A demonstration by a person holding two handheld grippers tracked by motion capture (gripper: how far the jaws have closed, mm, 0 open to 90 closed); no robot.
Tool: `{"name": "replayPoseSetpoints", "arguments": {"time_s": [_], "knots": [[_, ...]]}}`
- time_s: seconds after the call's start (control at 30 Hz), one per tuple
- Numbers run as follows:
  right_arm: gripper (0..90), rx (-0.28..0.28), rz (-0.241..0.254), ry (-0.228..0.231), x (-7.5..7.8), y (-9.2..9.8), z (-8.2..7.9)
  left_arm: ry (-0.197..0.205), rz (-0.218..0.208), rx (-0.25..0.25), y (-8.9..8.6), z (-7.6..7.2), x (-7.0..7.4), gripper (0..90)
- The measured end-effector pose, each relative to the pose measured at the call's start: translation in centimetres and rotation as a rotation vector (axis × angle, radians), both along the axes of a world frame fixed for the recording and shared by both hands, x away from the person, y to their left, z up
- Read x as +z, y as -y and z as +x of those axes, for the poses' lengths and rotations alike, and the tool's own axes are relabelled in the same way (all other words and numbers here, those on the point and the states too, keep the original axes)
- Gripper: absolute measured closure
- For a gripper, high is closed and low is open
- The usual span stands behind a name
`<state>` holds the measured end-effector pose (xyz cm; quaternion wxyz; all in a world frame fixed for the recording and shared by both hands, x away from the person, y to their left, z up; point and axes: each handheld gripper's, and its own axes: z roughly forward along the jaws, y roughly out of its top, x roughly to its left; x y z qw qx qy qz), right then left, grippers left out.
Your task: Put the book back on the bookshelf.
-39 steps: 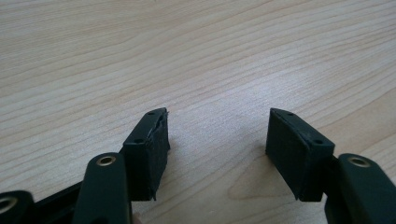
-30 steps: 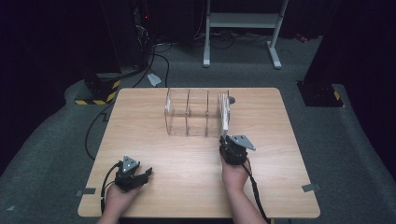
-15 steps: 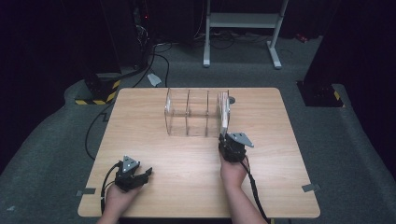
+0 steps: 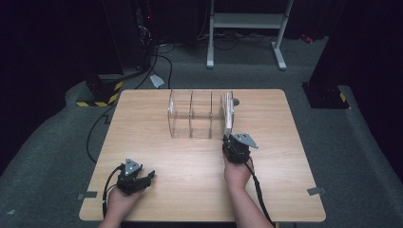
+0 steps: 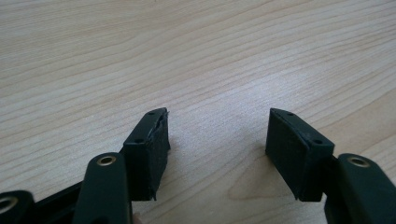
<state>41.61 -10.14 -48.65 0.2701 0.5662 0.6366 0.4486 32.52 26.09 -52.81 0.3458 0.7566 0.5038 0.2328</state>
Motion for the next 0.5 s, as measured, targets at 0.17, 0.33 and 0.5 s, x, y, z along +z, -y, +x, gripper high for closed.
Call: {"name": "replayPoseSetpoints", "arguments": {"time_s": [0.17,0.33,0.5], "knots": [[72.4,0.003,0.004,-0.001,0.06,0.15,-0.12,-0.001,0.001,-0.001,-0.01,0.00,0.01,39.3],[65.0,0.033,0.020,0.005,0.38,0.54,-0.63,0.000,0.000,-0.001,0.01,0.00,0.00,39.2],[55.0,0.083,0.000,0.005,0.55,0.63,-0.96,0.000,0.001,-0.005,0.01,0.01,-0.01,38.6]]}}
